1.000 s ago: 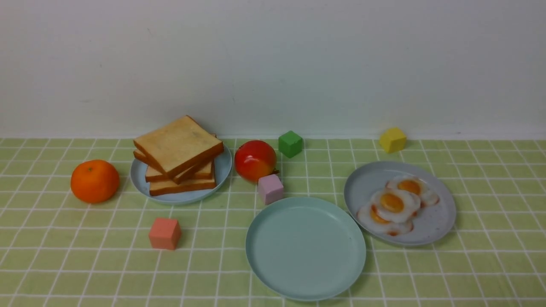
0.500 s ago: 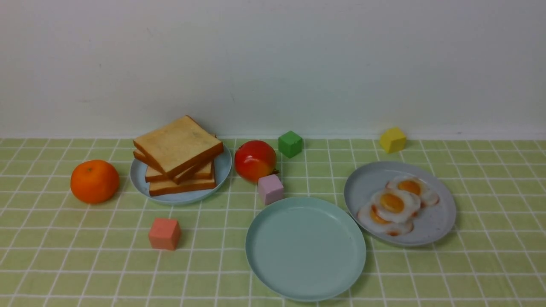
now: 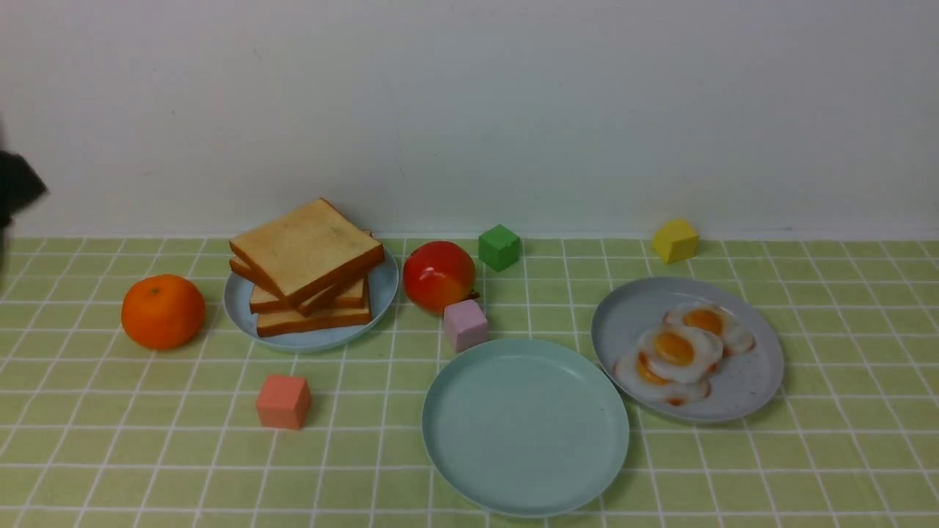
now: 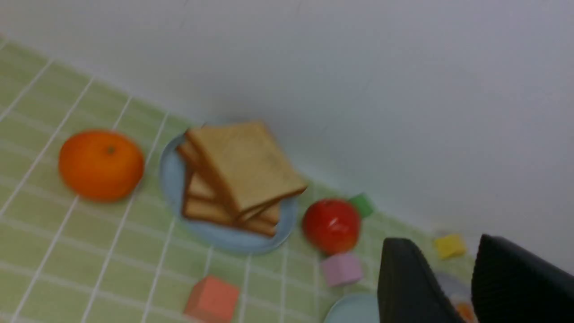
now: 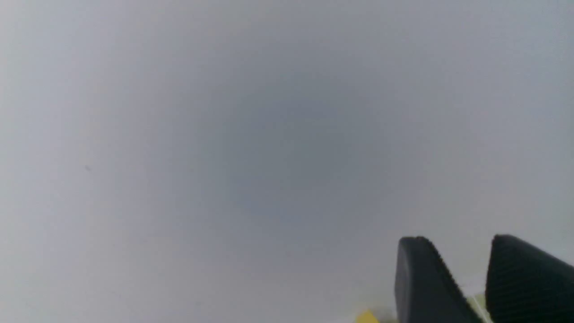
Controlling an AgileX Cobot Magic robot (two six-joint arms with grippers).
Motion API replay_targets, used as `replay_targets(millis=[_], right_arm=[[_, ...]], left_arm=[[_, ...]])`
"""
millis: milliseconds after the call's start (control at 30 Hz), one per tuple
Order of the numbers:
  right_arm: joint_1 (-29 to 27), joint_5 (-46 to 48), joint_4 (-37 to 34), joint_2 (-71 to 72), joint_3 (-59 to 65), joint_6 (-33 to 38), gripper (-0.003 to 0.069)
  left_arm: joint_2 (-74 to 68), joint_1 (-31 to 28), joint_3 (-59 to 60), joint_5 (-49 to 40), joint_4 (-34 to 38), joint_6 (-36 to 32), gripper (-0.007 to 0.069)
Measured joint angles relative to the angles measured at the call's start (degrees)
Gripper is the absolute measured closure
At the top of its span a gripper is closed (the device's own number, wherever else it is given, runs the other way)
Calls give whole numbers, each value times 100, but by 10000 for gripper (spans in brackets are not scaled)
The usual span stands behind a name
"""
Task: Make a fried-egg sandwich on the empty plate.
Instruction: Use the left arm to grab a slice of bread
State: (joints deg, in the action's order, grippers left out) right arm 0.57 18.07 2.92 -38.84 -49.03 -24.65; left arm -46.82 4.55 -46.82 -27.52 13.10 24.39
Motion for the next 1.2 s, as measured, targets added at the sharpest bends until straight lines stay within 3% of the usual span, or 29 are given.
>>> replay_targets(millis=[200, 433, 667, 900, 1200], right_arm=[[85, 441, -12, -628, -14, 0, 421], [1069, 1548, -407, -1154, -20, 352, 421], [2013, 2302, -1451, -1420, -20, 1466, 421], [2087, 2500, -2473, -1420, -20, 2184, 421], [2101, 2506, -2741, -1420, -26, 2335, 421]], left_arm=[[-1289, 0, 0, -320, 330, 69, 386], [-2979, 0, -592, -482, 1134, -215, 386], [-4321, -255, -1881, -789, 1574, -651, 354], [-5296, -482, -2824, -1013, 1692, -889, 251], [-6212, -482, -2933, -483, 2753, -1527, 239]])
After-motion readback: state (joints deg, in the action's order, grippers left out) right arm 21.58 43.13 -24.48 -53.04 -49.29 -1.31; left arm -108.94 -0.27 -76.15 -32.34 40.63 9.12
